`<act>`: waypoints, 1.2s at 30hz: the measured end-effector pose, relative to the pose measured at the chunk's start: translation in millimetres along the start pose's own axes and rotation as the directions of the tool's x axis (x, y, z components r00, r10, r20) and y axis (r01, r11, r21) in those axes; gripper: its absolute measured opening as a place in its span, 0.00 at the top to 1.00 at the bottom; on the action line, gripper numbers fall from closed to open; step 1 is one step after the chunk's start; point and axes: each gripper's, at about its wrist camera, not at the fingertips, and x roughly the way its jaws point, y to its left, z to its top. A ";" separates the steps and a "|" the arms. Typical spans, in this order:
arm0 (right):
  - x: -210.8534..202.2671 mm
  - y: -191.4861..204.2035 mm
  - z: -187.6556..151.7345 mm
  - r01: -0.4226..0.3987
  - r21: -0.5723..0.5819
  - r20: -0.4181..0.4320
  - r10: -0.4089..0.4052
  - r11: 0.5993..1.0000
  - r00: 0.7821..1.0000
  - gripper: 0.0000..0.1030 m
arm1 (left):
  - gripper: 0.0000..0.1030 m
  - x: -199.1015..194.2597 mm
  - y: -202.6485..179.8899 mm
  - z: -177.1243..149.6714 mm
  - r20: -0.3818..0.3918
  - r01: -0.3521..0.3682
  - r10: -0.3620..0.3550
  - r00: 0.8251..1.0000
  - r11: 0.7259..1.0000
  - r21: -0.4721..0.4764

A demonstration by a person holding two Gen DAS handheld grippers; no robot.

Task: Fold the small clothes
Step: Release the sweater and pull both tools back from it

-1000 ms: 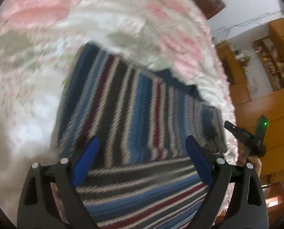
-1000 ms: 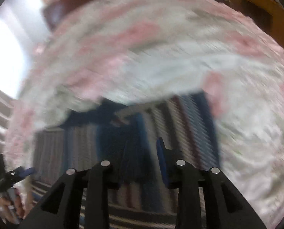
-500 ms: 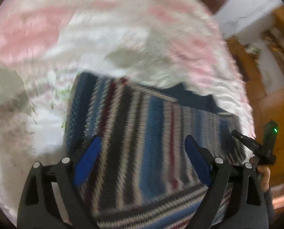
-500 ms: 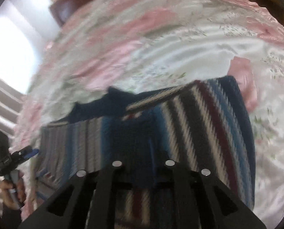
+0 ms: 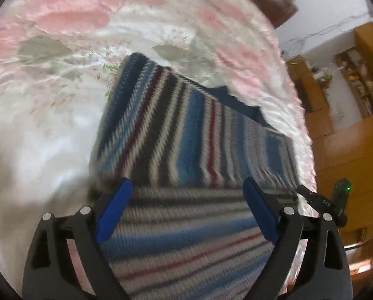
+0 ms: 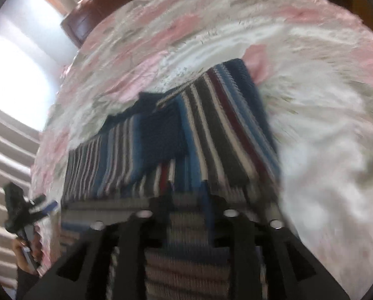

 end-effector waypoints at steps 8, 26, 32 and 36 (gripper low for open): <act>-104.5 36.2 -132.2 0.150 -0.156 0.038 -0.146 0.976 0.989 0.41 | 0.09 -87.2 -36.6 -147.0 -0.015 -0.005 0.006 1.000 0.998 0.058; -204.9 73.5 -257.9 0.255 -0.321 0.212 -0.193 0.912 0.958 0.31 | 0.08 -127.3 -27.1 -293.6 -0.070 -0.075 0.074 0.995 0.997 -0.018; -166.4 42.1 -257.3 0.142 -0.250 0.068 -0.129 0.958 0.989 0.32 | 0.08 -113.3 -13.4 -287.0 -0.092 -0.102 0.097 0.991 0.993 -0.051; -140.3 -6.0 -255.6 -0.041 -0.024 -0.096 0.039 0.999 0.995 0.40 | 0.08 -106.7 -4.8 -281.6 -0.106 -0.091 0.084 0.991 0.994 -0.066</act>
